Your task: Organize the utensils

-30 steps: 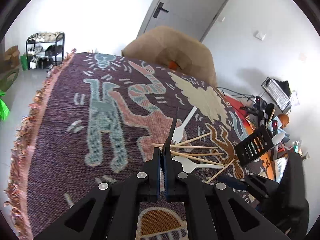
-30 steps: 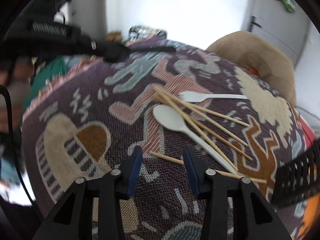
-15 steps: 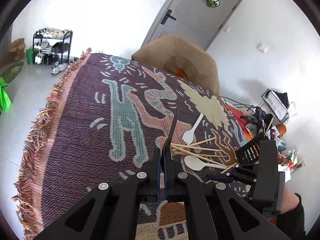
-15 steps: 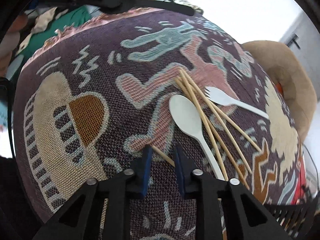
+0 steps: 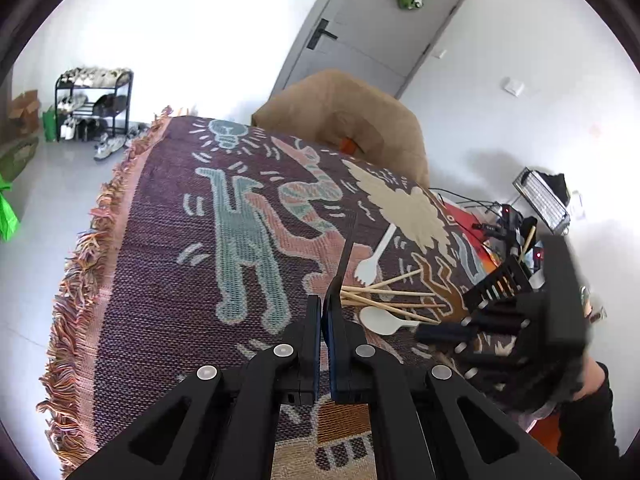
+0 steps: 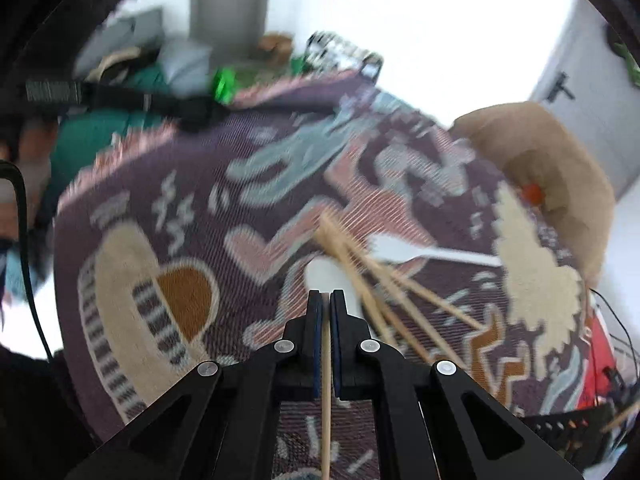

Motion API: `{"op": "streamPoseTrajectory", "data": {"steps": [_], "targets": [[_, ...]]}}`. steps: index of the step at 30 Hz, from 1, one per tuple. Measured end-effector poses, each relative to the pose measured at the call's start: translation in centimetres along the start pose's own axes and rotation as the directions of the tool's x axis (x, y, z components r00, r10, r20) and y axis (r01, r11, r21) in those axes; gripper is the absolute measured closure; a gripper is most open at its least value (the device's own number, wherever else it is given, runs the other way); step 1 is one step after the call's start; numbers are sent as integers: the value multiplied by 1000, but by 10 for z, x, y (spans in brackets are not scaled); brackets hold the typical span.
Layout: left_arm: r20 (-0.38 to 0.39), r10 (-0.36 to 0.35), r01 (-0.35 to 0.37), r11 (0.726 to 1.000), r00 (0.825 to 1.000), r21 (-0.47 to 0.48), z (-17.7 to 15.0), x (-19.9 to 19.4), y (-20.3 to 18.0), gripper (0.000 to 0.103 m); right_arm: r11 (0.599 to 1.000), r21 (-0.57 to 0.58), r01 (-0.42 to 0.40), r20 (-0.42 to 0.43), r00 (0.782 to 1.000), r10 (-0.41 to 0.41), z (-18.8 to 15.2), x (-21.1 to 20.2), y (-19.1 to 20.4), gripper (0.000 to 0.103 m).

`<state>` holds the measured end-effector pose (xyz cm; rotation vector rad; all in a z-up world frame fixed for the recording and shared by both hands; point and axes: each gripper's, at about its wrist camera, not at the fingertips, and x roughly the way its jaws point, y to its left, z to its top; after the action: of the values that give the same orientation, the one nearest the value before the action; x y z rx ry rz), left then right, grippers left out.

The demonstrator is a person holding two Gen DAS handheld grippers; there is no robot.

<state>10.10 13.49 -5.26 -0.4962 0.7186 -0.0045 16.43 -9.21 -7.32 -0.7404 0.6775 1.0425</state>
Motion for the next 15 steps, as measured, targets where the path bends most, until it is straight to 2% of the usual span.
{"op": "streamPoseTrajectory", "data": {"steps": [3,7,12,15], "targets": [[-1,-11,11,1000,1000,13,0,1,-7,101,998,48,46,78,996,-49,-1,-27,-9,98],[-1,-24,24,999,1000,33,1,2,-19,101,983,144,113,185,973,-139,0,-71,-31,98],[-3,-49,49,997,999,61,2,4,-37,101,946,259,194,290,919,-268,-1,-130,-60,99],[-3,-63,63,995,998,75,4,5,-47,101,913,326,245,338,872,-354,-2,-168,-77,99]]}}
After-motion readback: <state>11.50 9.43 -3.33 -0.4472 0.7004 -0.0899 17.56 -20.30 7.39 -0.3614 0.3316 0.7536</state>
